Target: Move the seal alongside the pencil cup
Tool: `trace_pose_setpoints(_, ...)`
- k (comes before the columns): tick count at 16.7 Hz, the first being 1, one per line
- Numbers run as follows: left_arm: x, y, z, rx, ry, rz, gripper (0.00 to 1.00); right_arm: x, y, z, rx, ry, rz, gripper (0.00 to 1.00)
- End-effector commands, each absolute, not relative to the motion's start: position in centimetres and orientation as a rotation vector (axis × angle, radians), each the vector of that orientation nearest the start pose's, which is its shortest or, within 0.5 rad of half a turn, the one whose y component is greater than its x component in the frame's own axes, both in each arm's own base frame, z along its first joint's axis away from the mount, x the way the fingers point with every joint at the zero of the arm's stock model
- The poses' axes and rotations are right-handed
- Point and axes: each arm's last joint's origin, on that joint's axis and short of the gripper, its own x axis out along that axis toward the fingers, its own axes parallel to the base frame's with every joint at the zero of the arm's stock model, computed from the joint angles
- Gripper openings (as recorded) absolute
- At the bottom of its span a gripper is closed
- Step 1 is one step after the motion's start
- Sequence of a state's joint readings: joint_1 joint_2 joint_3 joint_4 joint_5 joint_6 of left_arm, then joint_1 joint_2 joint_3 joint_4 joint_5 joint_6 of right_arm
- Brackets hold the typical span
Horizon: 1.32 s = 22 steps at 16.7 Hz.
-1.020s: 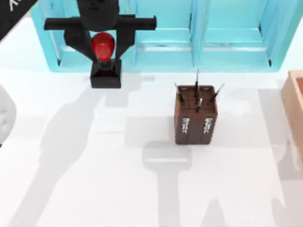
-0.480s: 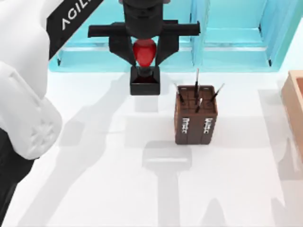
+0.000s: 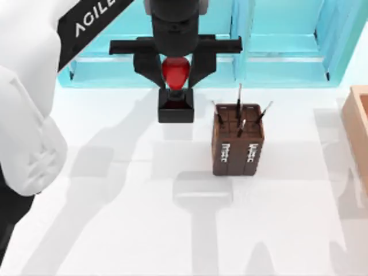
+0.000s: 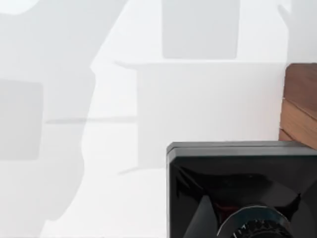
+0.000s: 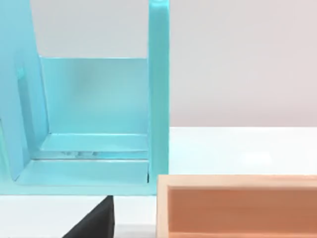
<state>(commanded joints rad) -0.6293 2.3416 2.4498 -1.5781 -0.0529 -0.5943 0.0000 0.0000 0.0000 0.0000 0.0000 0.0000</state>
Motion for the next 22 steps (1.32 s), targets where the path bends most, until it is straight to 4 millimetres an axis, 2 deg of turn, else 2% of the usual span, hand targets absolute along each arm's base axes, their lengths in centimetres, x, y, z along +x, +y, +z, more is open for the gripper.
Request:
trace_pose_setpoints(4, 37.41, -26.22, 27.73, 0.006, 1.454, -0.025, 0.0, 10.57, -0.12, 16.0, 0.0, 0.0, 0.0, 1.0)
trace_pose_setpoints(17, 37.41, -26.22, 27.73, 0.006, 1.454, -0.025, 0.98, 10.57, -0.12, 16.0, 0.0, 0.0, 0.0, 1.0)
trace_pose_setpoints(22, 37.41, -26.22, 27.73, 0.006, 1.454, -0.025, 1.0, 10.57, -0.12, 16.0, 0.0, 0.0, 0.0, 1.0)
